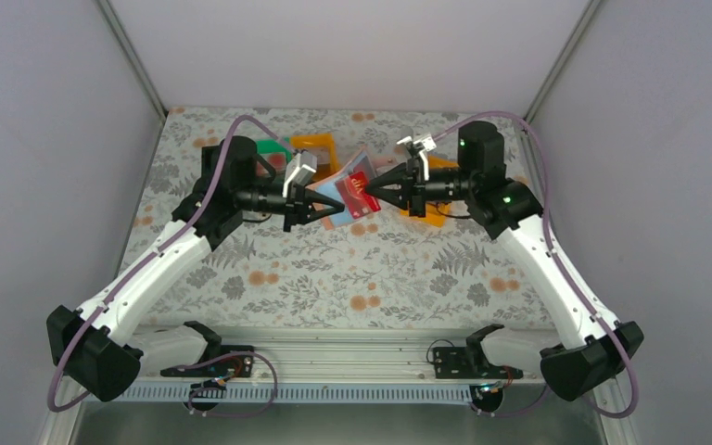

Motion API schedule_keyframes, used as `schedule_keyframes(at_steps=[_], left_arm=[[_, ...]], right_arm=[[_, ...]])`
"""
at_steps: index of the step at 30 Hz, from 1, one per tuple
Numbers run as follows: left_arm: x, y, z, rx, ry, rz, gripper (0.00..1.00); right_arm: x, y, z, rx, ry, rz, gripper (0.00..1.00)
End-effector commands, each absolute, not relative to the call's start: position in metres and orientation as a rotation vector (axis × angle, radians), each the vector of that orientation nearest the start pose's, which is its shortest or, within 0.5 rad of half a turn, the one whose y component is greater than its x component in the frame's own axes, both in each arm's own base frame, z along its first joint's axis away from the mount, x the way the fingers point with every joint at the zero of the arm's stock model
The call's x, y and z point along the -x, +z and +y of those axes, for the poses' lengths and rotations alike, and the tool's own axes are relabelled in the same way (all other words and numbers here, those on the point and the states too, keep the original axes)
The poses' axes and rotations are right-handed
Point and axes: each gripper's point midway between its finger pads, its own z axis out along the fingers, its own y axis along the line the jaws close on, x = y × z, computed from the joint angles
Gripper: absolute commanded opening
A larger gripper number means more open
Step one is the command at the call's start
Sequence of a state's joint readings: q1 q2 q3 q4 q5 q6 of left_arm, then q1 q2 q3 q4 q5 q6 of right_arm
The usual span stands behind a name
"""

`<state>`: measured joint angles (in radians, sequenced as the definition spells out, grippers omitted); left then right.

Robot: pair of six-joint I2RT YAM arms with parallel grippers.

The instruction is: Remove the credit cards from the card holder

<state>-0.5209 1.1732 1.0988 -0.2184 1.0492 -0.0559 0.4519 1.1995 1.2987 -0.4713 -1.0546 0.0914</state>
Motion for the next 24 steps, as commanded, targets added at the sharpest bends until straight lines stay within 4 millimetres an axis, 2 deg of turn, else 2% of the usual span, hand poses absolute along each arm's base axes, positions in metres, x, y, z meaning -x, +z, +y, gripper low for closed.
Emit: schedule_keyframes(at_steps=[1, 7, 10, 15, 18, 21, 24], left_arm=[[-0.196, 0.352, -0.285, -1.178, -1.346, 1.522, 0.02], [-0.194, 0.351, -0.284, -1.183, -1.34, 1.521, 0.02], [-0.2, 0.347, -0.284, -1.153, -1.325, 1.556, 0.02], [-0.229, 0.314, -0.279, -0.991, -1.216, 1.748, 0.02], [-0.239, 0.296, -0.273, -0.982, -1.124, 1.8, 0.02], [-0.243, 0.273, -0.267, -0.972, -1.054, 1.862, 0.02], [-0.24, 0.25, -0.263, -0.985, -1.036, 1.901, 0.02]], right_arm=[[-0.226, 0.412, 0.247, 0.991, 1.236, 1.631, 0.04], [-0.229, 0.424, 0.241, 0.98, 1.206, 1.614, 0.04], [-0.231, 0.43, 0.238, 0.976, 1.177, 1.617, 0.04], [-0.245, 0.429, 0.224, 0.895, 1.06, 1.683, 0.04], [-0.266, 0.414, 0.21, 0.781, 0.937, 1.795, 0.04], [-0.289, 0.386, 0.194, 0.681, 0.802, 1.949, 0.04], [-0.302, 0.365, 0.186, 0.636, 0.732, 2.057, 0.04]])
